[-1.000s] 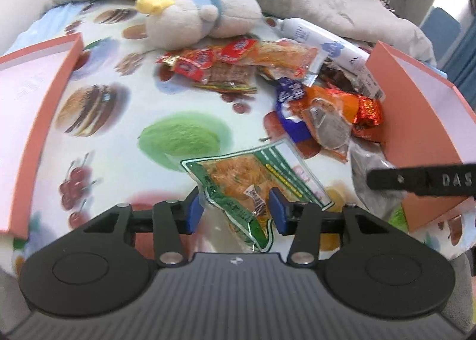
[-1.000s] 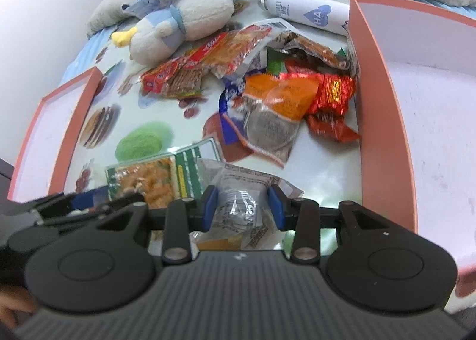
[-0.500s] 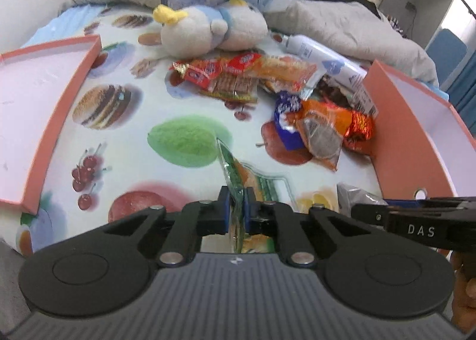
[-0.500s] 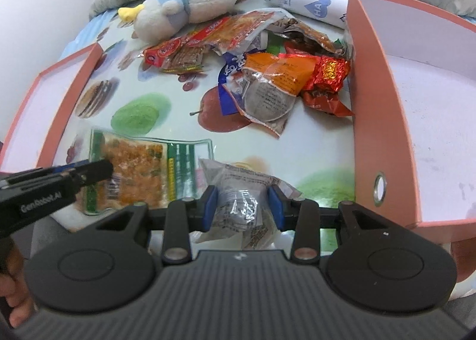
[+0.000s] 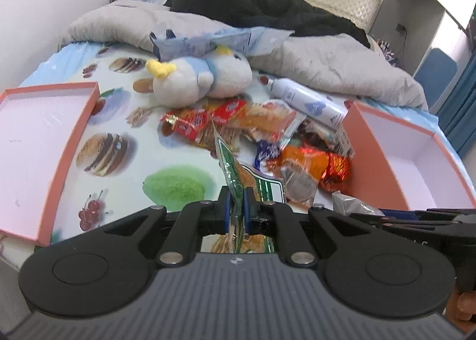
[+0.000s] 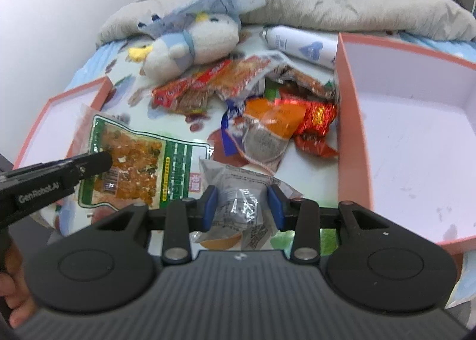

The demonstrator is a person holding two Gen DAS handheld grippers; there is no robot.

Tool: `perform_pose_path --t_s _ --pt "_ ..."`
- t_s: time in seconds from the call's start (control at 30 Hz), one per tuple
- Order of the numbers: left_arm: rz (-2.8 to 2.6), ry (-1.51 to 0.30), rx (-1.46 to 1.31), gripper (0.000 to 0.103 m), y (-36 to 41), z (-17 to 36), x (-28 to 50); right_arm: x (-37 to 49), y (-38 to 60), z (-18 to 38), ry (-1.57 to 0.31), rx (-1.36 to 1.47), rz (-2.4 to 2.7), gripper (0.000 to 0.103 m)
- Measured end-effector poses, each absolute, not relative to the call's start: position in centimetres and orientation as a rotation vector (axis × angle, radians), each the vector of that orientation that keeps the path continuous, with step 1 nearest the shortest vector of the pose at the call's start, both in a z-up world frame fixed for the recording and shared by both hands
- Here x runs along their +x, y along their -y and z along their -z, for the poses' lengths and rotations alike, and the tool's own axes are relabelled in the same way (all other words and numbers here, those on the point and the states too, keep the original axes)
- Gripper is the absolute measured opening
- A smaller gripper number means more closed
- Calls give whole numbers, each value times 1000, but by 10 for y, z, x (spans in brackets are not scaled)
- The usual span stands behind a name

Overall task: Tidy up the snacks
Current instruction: 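Lift the green-labelled bag with the left tool and carry it over the pink box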

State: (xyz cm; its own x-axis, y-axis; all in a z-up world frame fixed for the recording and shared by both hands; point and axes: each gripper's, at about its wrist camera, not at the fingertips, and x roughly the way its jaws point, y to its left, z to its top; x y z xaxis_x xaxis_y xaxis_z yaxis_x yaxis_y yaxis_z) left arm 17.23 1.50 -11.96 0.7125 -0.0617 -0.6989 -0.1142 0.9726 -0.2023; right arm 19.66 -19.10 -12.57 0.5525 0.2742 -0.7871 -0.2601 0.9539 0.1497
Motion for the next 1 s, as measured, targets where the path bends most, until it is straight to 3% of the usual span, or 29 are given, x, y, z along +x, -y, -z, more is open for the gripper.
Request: perform_pose_path --t_s 0.53,1.0 --pt "-13 -674 -281 10 -11 29 170 184 215 32 -736 84 -335 41" --pt "126 -595 -233 10 48 -32 195 187 265 -21 -591 108 -242 41"
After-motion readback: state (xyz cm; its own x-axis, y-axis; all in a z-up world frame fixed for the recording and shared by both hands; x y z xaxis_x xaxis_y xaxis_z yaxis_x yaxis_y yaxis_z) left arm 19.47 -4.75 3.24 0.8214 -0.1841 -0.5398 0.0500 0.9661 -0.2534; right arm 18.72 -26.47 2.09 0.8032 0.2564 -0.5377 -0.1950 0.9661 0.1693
